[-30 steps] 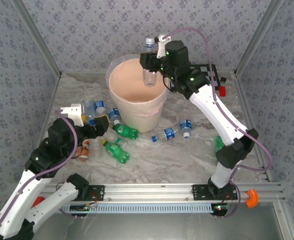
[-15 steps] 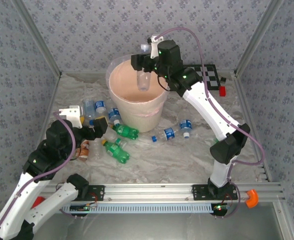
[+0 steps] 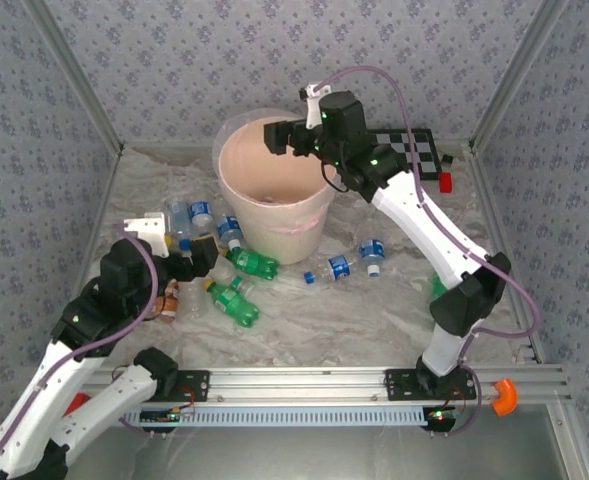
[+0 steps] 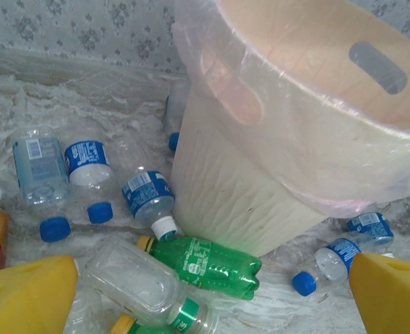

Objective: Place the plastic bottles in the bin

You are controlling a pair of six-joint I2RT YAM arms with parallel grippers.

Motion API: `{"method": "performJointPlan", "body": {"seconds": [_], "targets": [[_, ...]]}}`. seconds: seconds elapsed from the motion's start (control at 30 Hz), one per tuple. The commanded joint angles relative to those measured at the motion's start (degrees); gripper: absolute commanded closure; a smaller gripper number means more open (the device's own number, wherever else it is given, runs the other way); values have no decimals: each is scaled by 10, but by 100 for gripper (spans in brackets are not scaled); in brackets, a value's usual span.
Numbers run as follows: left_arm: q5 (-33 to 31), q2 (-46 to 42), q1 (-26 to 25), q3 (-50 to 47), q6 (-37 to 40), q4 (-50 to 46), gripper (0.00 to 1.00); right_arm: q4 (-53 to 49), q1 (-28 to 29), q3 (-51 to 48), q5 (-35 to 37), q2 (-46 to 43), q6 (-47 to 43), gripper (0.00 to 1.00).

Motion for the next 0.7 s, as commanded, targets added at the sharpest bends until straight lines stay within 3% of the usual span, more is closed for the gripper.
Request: {"method": "performJointPlan", "body": {"seconds": [0.0,0.33,0.67], "targets": [[-16,18,-4,-5,-23,-28,0,12,1,-29,5,-51,-13,0],[-20,78,-4,-29,-120,-72,0,48,3,-232,24,-205,-20,0],[84,125,-4,-119,-304,-31,5,61,4,-434,52,-368,-20,0]]}}
